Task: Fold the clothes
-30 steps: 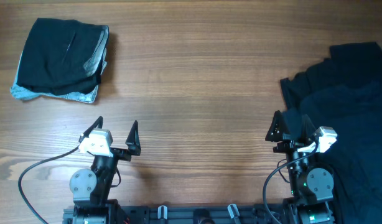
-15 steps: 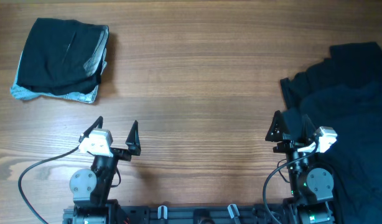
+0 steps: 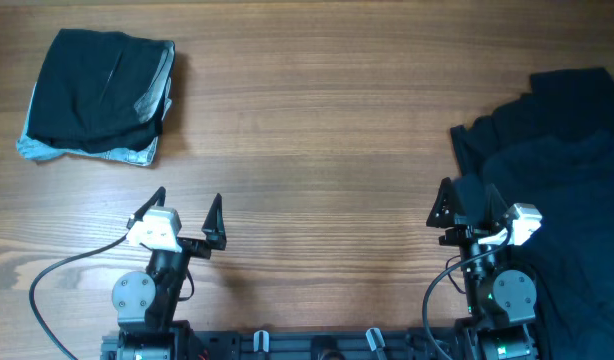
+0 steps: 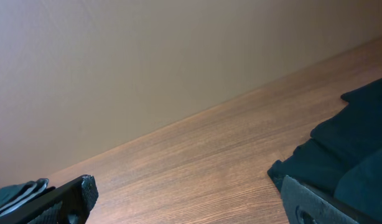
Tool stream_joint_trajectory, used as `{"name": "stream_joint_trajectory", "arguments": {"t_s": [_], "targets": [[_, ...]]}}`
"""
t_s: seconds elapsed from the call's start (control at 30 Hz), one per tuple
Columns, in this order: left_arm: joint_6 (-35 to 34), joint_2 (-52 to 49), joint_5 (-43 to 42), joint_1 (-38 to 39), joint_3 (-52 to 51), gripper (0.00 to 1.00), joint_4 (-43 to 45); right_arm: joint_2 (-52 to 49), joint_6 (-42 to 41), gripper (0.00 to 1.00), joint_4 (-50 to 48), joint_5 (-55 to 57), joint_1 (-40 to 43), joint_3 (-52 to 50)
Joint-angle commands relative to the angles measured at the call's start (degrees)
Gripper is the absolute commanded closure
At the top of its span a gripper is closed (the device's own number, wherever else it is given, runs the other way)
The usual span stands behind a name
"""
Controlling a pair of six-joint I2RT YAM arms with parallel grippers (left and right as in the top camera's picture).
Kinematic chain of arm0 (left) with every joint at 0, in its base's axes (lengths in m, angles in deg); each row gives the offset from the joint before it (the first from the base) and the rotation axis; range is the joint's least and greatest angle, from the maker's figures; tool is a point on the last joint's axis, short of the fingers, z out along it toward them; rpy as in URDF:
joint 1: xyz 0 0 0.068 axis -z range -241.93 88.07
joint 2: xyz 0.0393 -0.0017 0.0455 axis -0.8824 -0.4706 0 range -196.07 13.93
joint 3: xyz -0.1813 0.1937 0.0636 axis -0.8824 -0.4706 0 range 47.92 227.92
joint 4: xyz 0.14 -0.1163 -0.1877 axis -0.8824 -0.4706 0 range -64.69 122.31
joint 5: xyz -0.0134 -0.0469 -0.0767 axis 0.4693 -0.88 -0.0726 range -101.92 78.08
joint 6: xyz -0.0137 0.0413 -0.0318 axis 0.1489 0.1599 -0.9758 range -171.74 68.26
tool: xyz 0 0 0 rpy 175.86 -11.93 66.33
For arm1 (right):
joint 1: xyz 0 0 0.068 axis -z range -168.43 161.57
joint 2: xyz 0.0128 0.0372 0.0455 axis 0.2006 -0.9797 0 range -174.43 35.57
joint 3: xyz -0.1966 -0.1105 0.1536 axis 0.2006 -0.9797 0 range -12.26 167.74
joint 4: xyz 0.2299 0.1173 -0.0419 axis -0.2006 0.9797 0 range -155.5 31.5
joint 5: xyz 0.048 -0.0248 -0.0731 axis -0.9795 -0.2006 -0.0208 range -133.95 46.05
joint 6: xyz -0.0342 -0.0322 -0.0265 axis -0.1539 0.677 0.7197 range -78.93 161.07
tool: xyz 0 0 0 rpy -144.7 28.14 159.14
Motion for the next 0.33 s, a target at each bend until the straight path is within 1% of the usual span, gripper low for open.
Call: {"name": "stream_joint_trajectory", "arguments": {"t_s": [0.0,0.3], "targets": [[-0.74,0.61,0.94,0.37,-0.70,0.00,0.26,0.39,1.03,0.00,-0.22,-0.94,0.24,-0.07],[-0.74,0.61,0.94,0.37,-0.70,0.00,0.26,0.39,1.03,0.00,-0.22,-0.94,0.24,-0.07]]}}
